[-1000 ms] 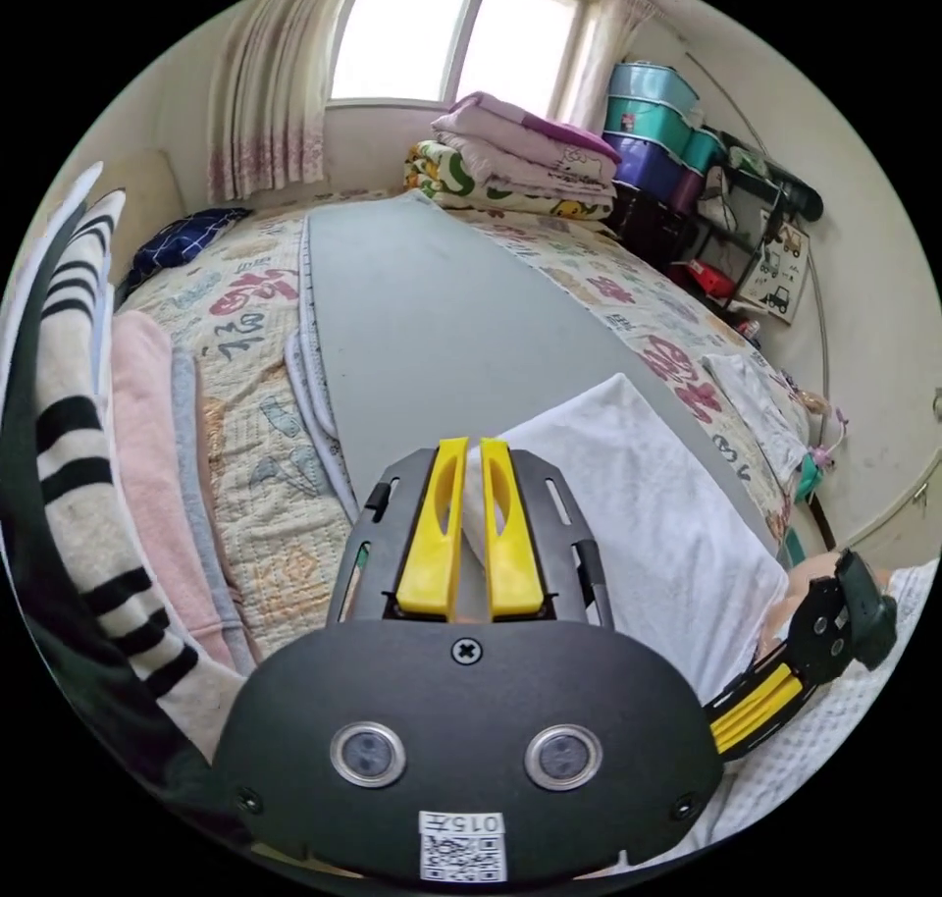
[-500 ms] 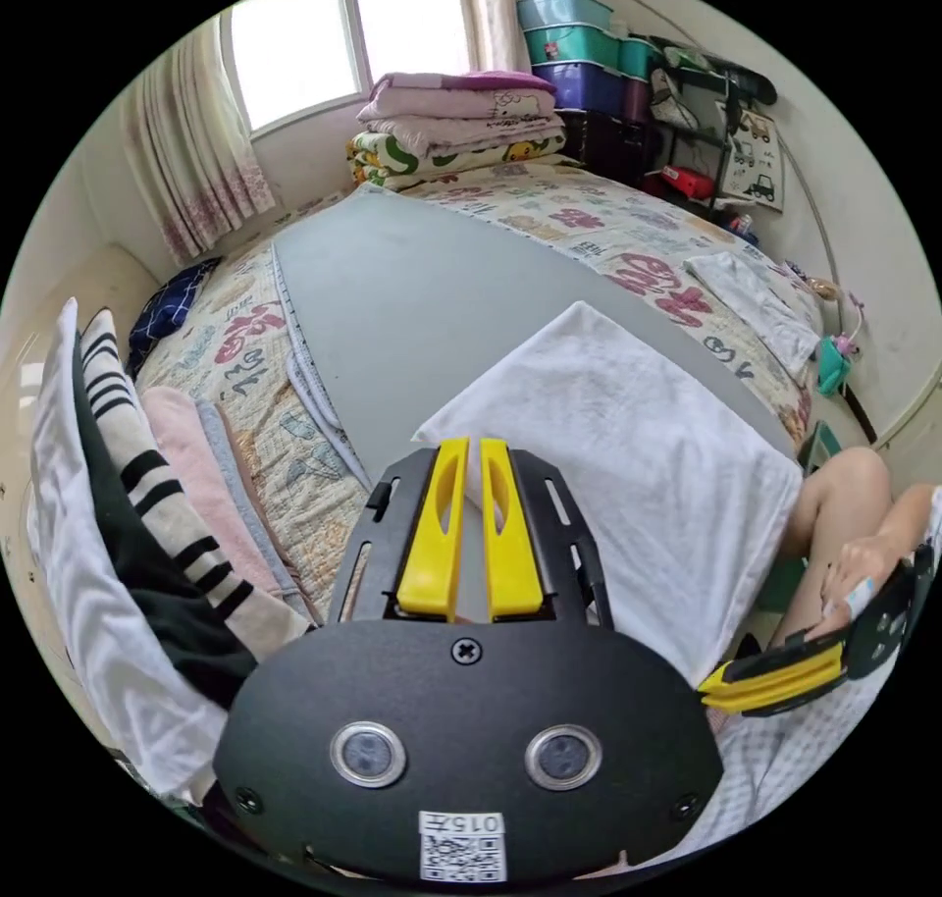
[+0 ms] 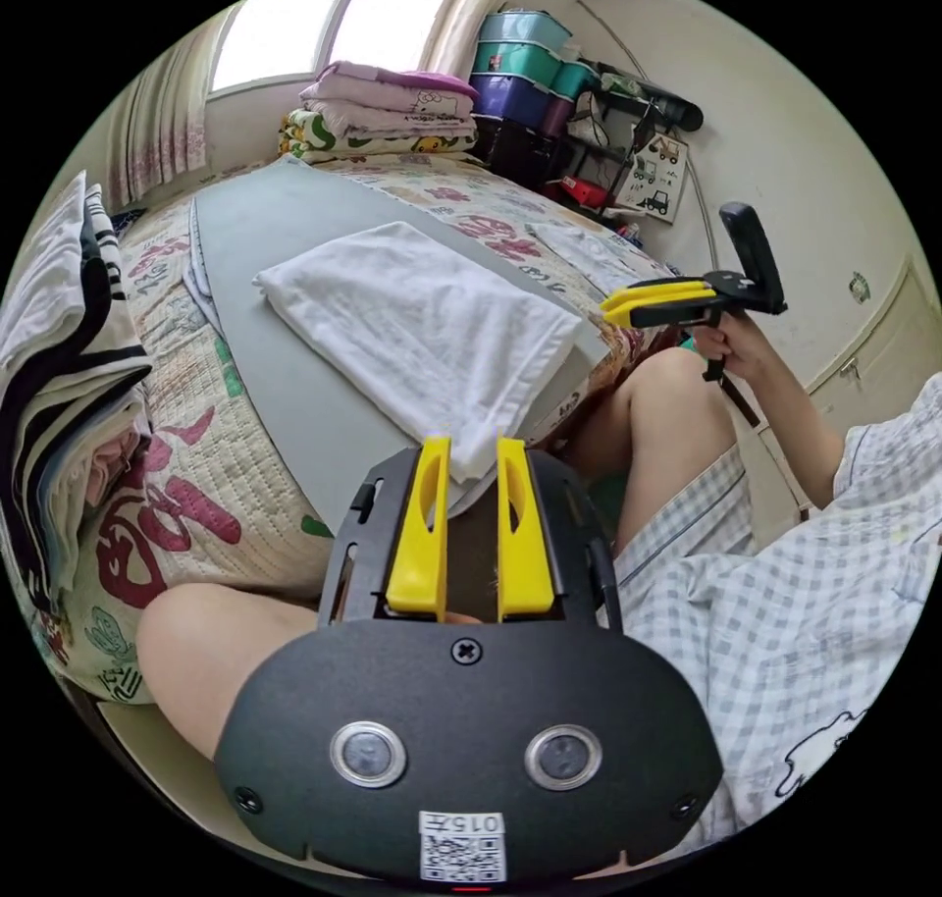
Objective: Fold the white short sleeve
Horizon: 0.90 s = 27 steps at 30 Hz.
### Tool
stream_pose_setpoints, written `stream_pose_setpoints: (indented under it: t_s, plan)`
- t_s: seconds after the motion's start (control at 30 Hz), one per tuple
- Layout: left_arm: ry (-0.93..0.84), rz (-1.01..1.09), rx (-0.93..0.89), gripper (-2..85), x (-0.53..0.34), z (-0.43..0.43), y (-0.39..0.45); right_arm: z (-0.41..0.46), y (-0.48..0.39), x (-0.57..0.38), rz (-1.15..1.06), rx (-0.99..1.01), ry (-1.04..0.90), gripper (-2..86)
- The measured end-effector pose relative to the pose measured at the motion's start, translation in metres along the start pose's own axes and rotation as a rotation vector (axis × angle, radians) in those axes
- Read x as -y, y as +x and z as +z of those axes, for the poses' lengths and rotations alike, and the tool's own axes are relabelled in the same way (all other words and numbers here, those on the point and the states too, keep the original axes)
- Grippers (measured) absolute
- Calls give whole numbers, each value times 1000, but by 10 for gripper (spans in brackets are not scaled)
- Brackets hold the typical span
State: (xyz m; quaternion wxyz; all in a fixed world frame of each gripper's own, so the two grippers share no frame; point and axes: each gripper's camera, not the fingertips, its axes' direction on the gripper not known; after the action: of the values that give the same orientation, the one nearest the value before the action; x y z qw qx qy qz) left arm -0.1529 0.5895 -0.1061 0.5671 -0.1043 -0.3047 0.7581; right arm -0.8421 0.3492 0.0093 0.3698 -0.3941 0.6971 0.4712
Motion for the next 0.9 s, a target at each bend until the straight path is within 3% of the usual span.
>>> stream_pose_setpoints:
  t_s: [0.3, 0.47, 0.67, 0.9]
  plan:
    - [-69, 105, 105, 75, 33, 10, 46, 35, -17, 35, 16, -127, -189, 107]
    - [-79, 130, 132, 28, 29, -4, 52, 45, -20, 45, 61, -120, -265, 48]
    - [-57, 75, 90, -1, 24, -25, 44, 38, -32, 48, 70, -118, -282, -2]
    - [-44, 52, 77, -4, 18, -41, 45, 11, -53, 39, 39, -95, -214, 26]
